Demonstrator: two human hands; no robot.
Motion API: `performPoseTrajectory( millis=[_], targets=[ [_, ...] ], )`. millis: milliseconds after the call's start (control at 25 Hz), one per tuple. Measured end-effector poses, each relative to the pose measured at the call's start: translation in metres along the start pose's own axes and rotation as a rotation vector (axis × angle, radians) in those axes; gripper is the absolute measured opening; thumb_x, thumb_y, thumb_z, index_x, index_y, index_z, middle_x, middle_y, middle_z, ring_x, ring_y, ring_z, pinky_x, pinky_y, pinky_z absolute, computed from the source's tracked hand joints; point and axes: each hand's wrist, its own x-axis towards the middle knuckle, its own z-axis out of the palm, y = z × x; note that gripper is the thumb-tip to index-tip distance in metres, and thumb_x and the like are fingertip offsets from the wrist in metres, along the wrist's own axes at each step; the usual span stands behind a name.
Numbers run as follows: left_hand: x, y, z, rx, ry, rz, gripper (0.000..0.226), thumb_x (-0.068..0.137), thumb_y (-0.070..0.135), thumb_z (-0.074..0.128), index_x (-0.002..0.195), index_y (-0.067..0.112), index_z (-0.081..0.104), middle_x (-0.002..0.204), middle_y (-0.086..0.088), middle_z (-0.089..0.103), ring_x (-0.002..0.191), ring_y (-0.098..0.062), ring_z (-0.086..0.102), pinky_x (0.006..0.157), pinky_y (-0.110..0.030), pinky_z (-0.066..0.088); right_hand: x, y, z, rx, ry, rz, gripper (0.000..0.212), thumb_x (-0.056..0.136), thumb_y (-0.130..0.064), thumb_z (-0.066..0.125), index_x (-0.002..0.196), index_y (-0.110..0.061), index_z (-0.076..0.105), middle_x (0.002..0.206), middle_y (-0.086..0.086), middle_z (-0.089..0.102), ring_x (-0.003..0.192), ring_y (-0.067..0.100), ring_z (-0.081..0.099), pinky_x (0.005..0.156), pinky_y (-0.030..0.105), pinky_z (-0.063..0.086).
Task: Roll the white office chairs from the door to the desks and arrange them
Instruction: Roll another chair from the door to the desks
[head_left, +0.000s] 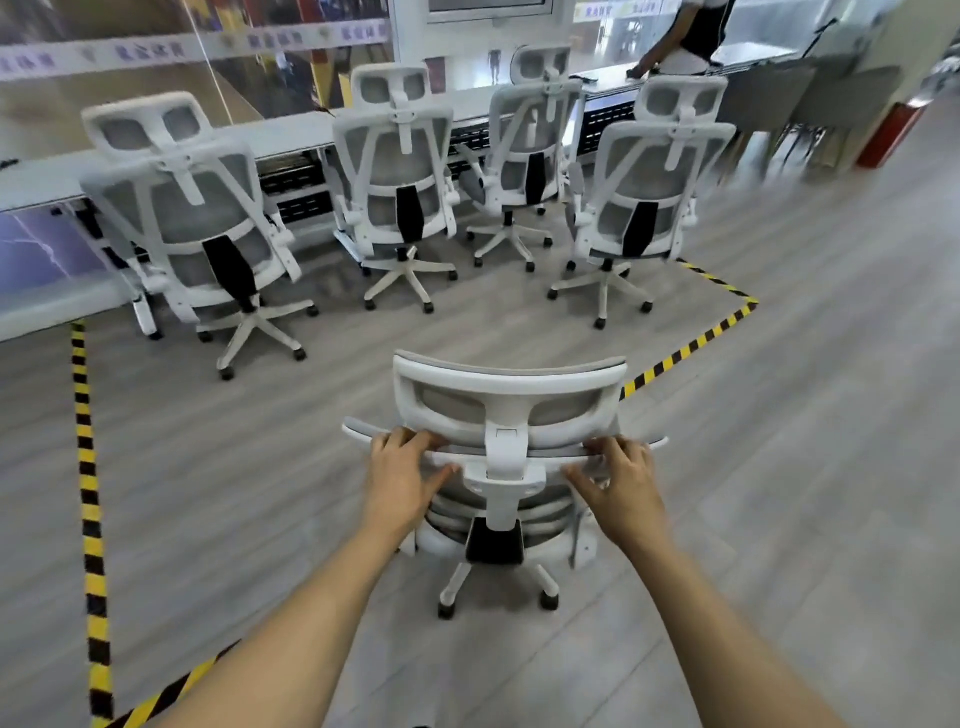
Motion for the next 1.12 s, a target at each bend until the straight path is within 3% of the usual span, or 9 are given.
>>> performPoseTrajectory(
  millis=[200,400,680,840,1120],
  targets=[
    [0.163,-0.007,0.058,-0.004,0.048,-0.029,0.034,0.08,0.049,0.076,0.108,0.031,0.07,0.107,0.001,0.06,0.108,-0.023,0.042,0.094,-0.038,0.043,0.177,0.027,0.027,0.007,-0.016,-0.047,0.05,0.082,-0.063,0.064,0.117,-0.027,0.062,0.126,-0.003,0.053,0.126,0.019,0.038,0.105,0.034,0.04],
    [0.335,-0.029,0.108,-0.023,0.048,-0.029,0.035,0.082,0.055,0.071,0.11,0.033,0.067,0.108,0.002,0.056,0.11,-0.024,0.041,0.096,-0.042,0.045,0.356,0.042,0.062,0.001,-0.03,-0.033,0.049,0.08,-0.063,0.066,0.114,-0.029,0.064,0.121,-0.006,0.053,0.122,0.019,0.04,0.104,0.041,0.044],
    [0.546,-0.051,0.16,-0.014,0.059,-0.031,0.036,0.083,0.053,0.071,0.111,0.03,0.067,0.106,0.001,0.054,0.109,-0.024,0.041,0.098,-0.041,0.043,0.578,0.056,0.099,0.036,-0.094,-0.026,0.04,0.084,-0.055,0.071,0.113,-0.029,0.063,0.117,-0.007,0.05,0.122,0.015,0.037,0.101,0.032,0.041],
    [0.656,-0.055,0.191,-0.005,0.099,-0.047,0.036,0.083,0.051,0.07,0.109,0.027,0.068,0.102,0.001,0.054,0.106,-0.025,0.042,0.096,-0.036,0.039,0.701,0.072,0.123,0.042,-0.106,-0.059,0.042,0.085,-0.053,0.071,0.115,-0.025,0.063,0.12,-0.004,0.05,0.124,0.018,0.036,0.105,0.037,0.04],
    [0.814,-0.054,0.239,0.023,0.085,-0.199,0.03,0.09,0.044,0.066,0.115,0.029,0.061,0.119,0.002,0.057,0.117,-0.025,0.046,0.098,-0.043,0.044,0.89,0.084,0.152,0.018,-0.162,-0.12,0.041,0.087,-0.05,0.07,0.116,-0.021,0.063,0.118,0.0,0.054,0.121,0.022,0.038,0.106,0.035,0.034]
  ],
)
